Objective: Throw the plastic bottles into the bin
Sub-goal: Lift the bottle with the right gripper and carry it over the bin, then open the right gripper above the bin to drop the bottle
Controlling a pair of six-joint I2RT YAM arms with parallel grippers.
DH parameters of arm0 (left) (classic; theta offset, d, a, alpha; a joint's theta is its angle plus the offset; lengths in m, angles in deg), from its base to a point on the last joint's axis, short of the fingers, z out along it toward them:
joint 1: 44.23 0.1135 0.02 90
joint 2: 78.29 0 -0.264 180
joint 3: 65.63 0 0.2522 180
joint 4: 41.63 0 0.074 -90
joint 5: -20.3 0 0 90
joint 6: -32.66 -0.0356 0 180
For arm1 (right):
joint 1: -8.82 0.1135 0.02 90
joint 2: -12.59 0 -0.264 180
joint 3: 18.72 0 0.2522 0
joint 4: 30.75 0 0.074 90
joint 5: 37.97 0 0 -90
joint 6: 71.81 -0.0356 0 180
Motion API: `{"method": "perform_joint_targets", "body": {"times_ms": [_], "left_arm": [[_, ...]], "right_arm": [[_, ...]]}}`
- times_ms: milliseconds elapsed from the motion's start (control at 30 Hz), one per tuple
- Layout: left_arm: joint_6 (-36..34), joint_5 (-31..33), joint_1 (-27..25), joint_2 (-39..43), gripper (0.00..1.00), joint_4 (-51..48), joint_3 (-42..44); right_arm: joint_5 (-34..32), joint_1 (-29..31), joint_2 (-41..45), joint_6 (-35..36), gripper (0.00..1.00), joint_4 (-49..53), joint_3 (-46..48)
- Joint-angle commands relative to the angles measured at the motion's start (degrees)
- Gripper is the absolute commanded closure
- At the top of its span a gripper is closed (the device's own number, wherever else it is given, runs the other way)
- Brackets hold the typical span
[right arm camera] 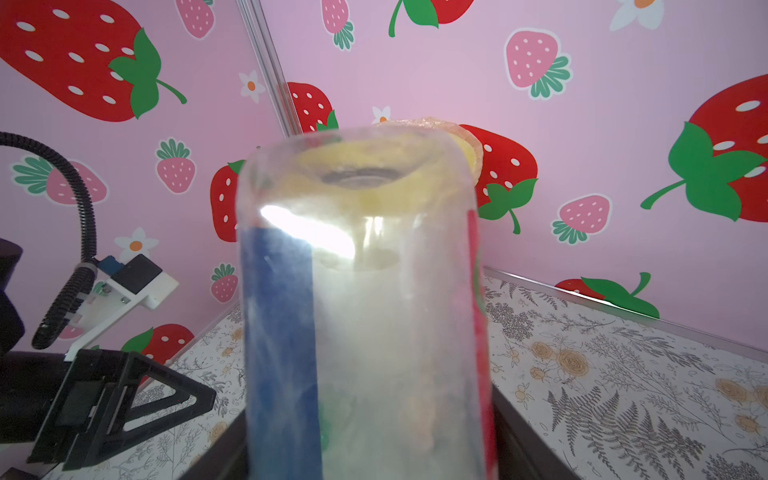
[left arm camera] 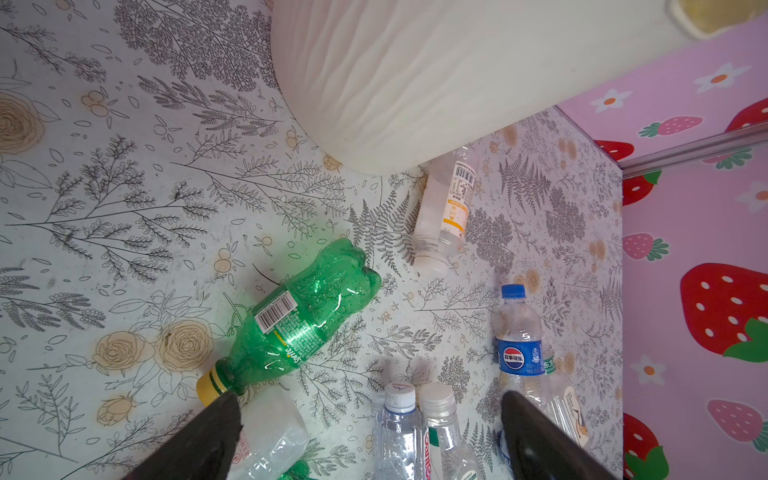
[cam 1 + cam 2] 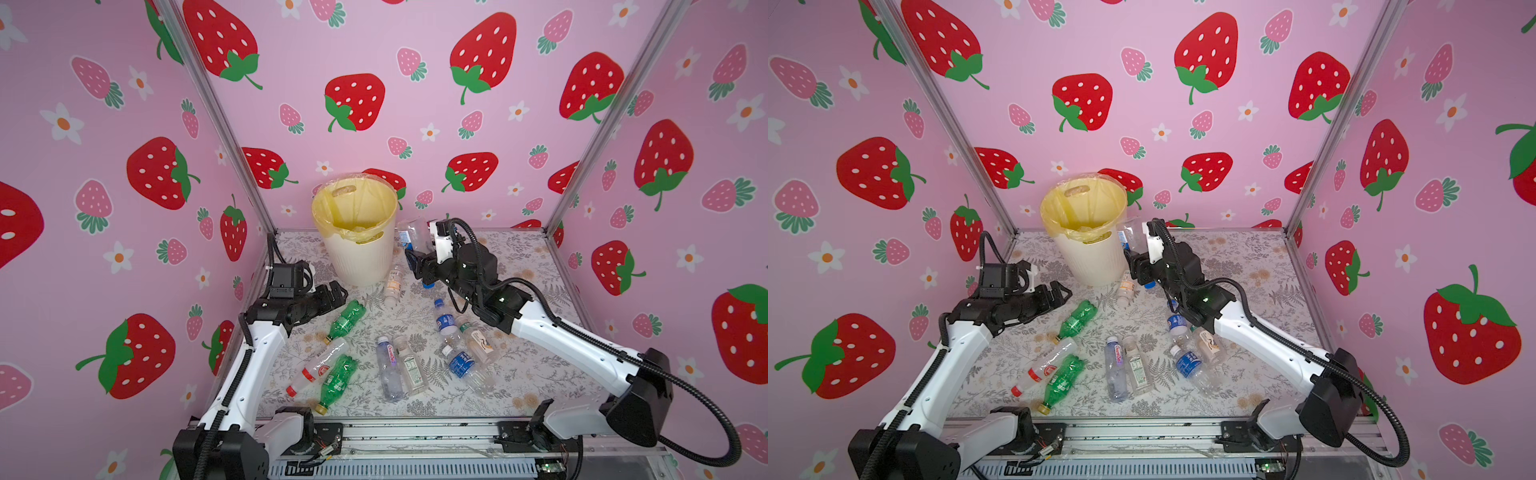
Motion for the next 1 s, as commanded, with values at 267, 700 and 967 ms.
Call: {"method": "perform_joint_targets", "body": {"times_ms": [267, 700, 967], "left_arm": [[0.21, -2.28, 0.49, 0.61, 0.01, -0.09, -0.27], [0.91, -3.89, 3.14, 0.54, 0.01, 0.93, 0.21], [0.84, -3.79, 3.8, 0.74, 0.01, 0.98, 0.45]], "right_arm": [[1.65, -0.2, -6.5, -1.1, 0.34, -2.42, -11.38], [5.64, -3.55, -53.94, 0.45, 0.01, 12.23, -84.13], [9.93, -5.59, -41.96, -3.33, 0.01, -1.56, -61.71]]}}
